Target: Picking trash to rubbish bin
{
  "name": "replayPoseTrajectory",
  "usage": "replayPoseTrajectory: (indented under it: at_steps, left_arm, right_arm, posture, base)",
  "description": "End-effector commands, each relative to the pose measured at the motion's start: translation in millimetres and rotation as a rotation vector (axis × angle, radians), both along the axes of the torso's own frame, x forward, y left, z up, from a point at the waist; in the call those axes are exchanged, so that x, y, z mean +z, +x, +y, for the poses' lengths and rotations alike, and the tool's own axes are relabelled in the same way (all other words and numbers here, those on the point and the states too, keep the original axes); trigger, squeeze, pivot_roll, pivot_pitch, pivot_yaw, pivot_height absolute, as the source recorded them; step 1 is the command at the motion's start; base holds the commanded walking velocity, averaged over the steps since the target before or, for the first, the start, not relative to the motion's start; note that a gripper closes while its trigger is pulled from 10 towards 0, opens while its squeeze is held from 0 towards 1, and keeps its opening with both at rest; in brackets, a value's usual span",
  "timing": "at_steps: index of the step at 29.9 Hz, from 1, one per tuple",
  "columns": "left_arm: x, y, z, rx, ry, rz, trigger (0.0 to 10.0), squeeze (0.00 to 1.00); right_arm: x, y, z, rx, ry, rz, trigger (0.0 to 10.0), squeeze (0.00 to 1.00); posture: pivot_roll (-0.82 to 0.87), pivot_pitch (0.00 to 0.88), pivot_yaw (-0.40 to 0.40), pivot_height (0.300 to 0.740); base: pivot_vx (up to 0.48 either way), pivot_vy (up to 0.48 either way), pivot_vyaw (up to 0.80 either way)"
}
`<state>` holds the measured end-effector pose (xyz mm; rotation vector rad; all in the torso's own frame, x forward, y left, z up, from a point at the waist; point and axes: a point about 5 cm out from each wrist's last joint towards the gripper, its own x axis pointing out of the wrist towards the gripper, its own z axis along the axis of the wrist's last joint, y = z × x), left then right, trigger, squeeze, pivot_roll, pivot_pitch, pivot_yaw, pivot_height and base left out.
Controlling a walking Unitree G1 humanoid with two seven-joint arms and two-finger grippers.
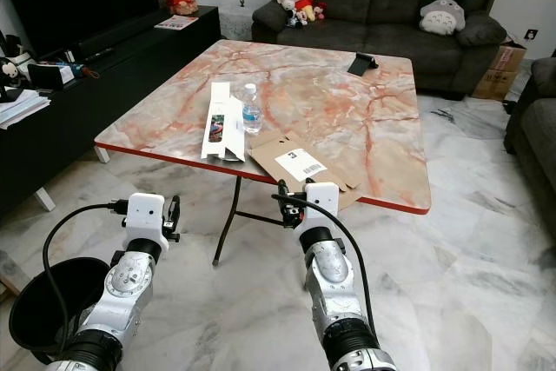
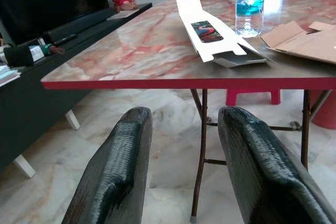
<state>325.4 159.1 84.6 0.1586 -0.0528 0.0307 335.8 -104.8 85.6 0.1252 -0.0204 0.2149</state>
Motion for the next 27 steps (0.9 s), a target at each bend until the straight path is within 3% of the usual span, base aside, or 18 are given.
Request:
replayPoseTrajectory:
  at_steps: [1, 27]
  left_arm:
    - [6.1, 3.6, -2.1, -0.007, -0.016, -0.013, 10.0, 0.0]
    - [5.7, 2.5, -4.5, -0.017, -0.007, -0.015, 10.0, 0.0]
  right_arm:
    - [2.3, 3.0, -0.8, 0.001, -0.008, 0.004, 10.0, 0.0]
    - [4.6, 1.4, 3.8, 0.02, -0.012, -0.027, 10.0, 0.0]
  posture:
    - [0.16, 0.006, -0.005, 0.74]
    - [0.15, 0.0, -0.005, 0.74]
  base:
    - [0.0, 0.0, -0.78]
    - [0.0, 0.0, -0.03]
